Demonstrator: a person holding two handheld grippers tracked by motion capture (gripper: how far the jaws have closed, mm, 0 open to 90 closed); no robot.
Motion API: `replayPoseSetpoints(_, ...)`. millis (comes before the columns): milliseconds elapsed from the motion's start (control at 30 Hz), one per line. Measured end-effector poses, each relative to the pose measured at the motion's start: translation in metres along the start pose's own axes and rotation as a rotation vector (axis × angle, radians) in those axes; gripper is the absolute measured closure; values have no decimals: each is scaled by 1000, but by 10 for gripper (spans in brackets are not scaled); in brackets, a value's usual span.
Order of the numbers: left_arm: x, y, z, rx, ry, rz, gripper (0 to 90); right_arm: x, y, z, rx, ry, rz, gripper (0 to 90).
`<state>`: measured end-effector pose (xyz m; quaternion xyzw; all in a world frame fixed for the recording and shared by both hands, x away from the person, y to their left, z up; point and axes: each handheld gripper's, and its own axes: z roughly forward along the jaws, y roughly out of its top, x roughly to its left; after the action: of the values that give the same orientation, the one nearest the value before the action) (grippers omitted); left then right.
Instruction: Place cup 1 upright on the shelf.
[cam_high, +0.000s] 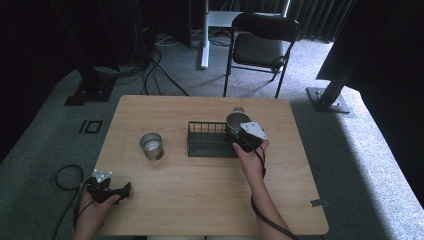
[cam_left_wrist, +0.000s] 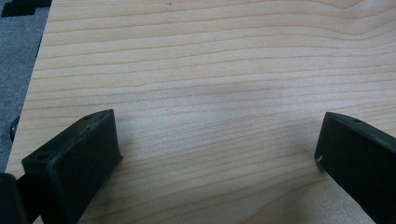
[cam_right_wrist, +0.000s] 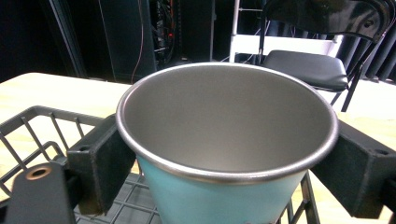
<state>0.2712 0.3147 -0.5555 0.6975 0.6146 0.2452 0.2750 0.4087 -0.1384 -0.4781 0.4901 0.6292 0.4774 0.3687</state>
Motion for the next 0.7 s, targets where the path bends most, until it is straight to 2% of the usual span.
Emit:
replayPoseSetpoints(267, 0, 0, 0, 0, 0, 0, 4, -2, 1, 0, 8, 6, 1, 120)
replayPoseSetpoints(700, 0, 0, 0, 0, 0, 0, 4, -6, 4, -6, 30, 54, -20, 107)
